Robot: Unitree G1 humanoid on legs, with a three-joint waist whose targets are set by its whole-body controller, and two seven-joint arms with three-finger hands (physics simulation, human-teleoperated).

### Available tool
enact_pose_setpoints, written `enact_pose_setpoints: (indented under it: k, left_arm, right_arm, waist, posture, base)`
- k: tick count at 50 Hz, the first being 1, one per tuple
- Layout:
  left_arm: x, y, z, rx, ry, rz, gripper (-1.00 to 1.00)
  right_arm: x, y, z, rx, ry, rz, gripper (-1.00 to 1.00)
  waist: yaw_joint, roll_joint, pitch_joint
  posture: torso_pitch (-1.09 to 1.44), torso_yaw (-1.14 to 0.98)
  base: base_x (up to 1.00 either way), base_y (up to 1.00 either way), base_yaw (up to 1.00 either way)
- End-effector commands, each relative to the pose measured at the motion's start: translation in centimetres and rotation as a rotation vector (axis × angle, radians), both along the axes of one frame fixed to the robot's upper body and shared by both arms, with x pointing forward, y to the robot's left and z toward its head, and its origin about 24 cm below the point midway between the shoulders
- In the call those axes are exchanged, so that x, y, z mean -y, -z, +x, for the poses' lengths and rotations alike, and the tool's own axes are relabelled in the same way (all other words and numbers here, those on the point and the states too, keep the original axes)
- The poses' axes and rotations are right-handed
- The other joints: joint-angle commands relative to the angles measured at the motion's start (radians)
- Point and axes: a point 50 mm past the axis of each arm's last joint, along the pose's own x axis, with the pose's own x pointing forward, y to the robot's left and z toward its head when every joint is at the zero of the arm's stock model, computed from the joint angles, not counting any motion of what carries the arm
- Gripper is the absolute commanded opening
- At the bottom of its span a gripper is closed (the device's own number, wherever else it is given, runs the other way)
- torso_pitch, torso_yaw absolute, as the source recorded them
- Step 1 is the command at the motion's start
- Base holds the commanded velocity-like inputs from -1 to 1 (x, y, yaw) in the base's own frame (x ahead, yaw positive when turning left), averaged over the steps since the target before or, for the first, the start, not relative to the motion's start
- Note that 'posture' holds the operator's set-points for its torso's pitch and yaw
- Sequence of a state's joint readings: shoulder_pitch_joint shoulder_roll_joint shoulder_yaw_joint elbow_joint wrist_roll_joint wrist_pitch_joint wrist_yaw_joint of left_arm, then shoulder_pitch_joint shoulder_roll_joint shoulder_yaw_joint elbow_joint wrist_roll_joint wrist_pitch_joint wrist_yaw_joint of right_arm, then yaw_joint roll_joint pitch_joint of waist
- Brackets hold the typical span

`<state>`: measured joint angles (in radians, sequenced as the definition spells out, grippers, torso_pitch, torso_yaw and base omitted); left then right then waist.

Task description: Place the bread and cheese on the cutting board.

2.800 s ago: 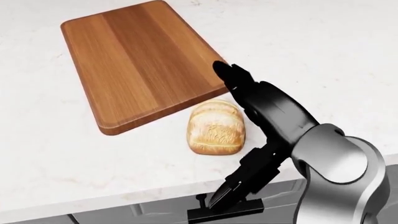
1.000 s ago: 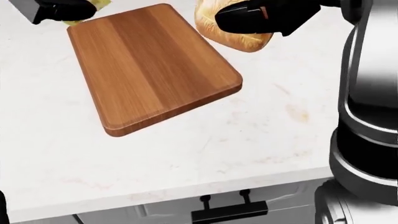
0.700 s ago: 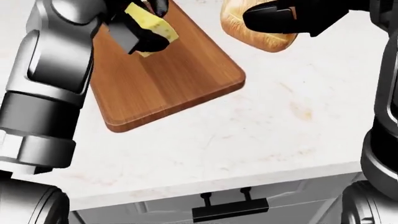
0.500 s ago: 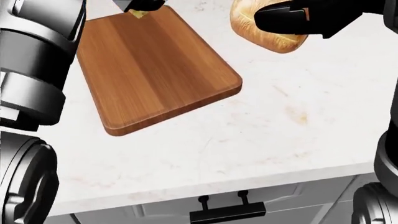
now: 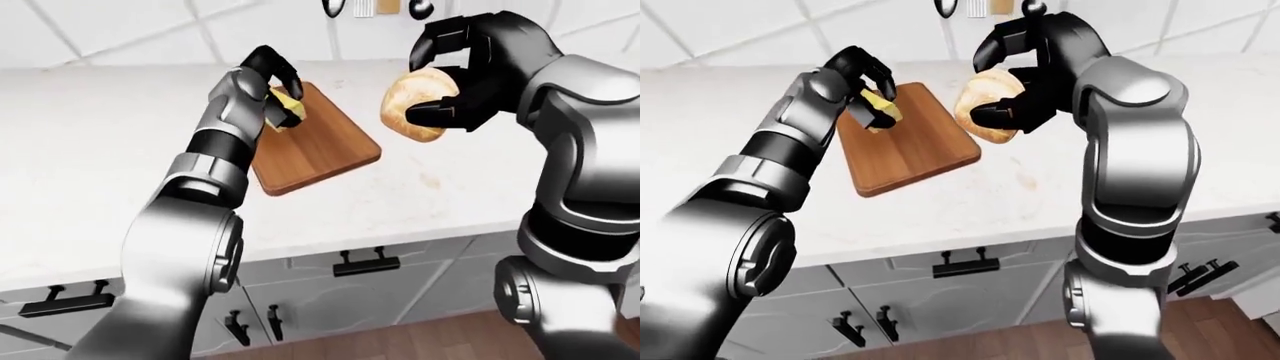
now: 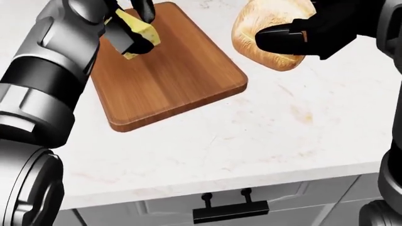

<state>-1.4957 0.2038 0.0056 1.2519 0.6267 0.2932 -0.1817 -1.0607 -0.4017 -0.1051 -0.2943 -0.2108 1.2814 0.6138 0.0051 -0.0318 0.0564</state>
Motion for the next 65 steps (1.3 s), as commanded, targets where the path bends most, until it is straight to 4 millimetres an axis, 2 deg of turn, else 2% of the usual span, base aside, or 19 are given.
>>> enact_pose_setpoints:
  k: [1,20,27,34,35,47,53,55,57,59,62,65]
  left_arm:
    - [0.7,-3.4,-0.3,0.128,0.035,0.006,-1.00]
    - [0.9,-2.2,-0.3,0.079,0.065,0.034,-1.00]
    - [1.3,-2.5,-0.4,0.073,0.086,0.038,-1.00]
    - [1.6,-1.4,-0.3,0.018,0.106,0.064,-1.00]
    - [1.5,-1.7,-0.4,0.032,0.089,0.058,1.00]
    - [0.5,-2.6,-0.3,0.051,0.056,0.065,1.00]
    - [-1.0,-4.9,-0.6,0.109,0.035,0.019,1.00]
    - [-1.6,-6.4,-0.9,0.135,0.032,-0.004,1.00]
    - [-2.5,-8.0,-1.3,0.168,0.031,-0.011,1.00]
    - [-3.0,-8.8,-1.6,0.172,0.031,-0.032,1.00]
    - [-4.8,-10.9,-2.6,0.219,0.016,-0.112,1.00]
    - [-6.3,-11.8,-3.4,0.247,0.008,-0.106,1.00]
  right_arm:
    - [0.1,-1.8,-0.8,0.096,0.001,-0.006,-0.93]
    - [-0.2,-0.6,-0.8,0.080,-0.012,-0.011,-0.93]
    - [-0.3,-0.4,-0.7,0.079,-0.012,-0.009,-0.93]
    - [0.0,-0.7,-0.7,0.080,-0.010,-0.008,-0.93]
    - [0.1,-0.7,-0.8,0.081,-0.008,-0.009,-0.93]
    - [0.2,-0.4,-0.6,0.077,-0.005,-0.006,-0.93]
    - [0.0,-0.2,-0.2,0.074,-0.002,-0.011,-0.93]
    - [0.1,-0.3,0.4,0.072,0.009,-0.024,-0.93]
    - [0.1,-0.5,1.5,0.065,0.020,-0.032,-0.93]
    - [0.0,-0.6,2.4,0.057,0.028,-0.042,-0.93]
    - [-0.5,-1.6,3.9,0.050,0.041,-0.060,-0.93]
    - [-0.9,-2.6,5.0,0.044,0.048,-0.086,-0.94]
  waist:
    - [-0.001,0.000,-0.040]
    - [0.001,0.001,-0.043]
    - [0.001,0.001,-0.045]
    - [0.002,0.001,-0.046]
    - [0.002,0.001,-0.046]
    - [0.000,0.000,-0.045]
    - [-0.002,0.003,-0.045]
    - [-0.002,0.004,-0.044]
    - [-0.003,0.007,-0.044]
    - [-0.006,0.010,-0.043]
    - [-0.008,0.016,-0.041]
    - [-0.012,0.024,-0.039]
  posture:
    - [0.00,0.00]
    - [0.00,0.00]
    - [0.00,0.00]
    - [0.00,0.00]
    - [0.00,0.00]
    - [0.00,0.00]
    - [0.00,0.00]
    - [0.00,0.00]
    - [0.00,0.00]
    - [0.00,0.00]
    - [0.00,0.00]
    - [0.00,0.00]
  base:
    - [0.00,0.00,0.00]
    - [0.00,0.00,0.00]
    - [0.00,0.00,0.00]
    - [0.00,0.00,0.00]
    - [0.00,0.00,0.00]
    - [0.00,0.00,0.00]
    - [0.00,0.00,0.00]
    - [0.00,0.00,0.00]
    - [0.00,0.00,0.00]
    - [0.00,0.00,0.00]
    - [0.00,0.00,0.00]
    - [0.00,0.00,0.00]
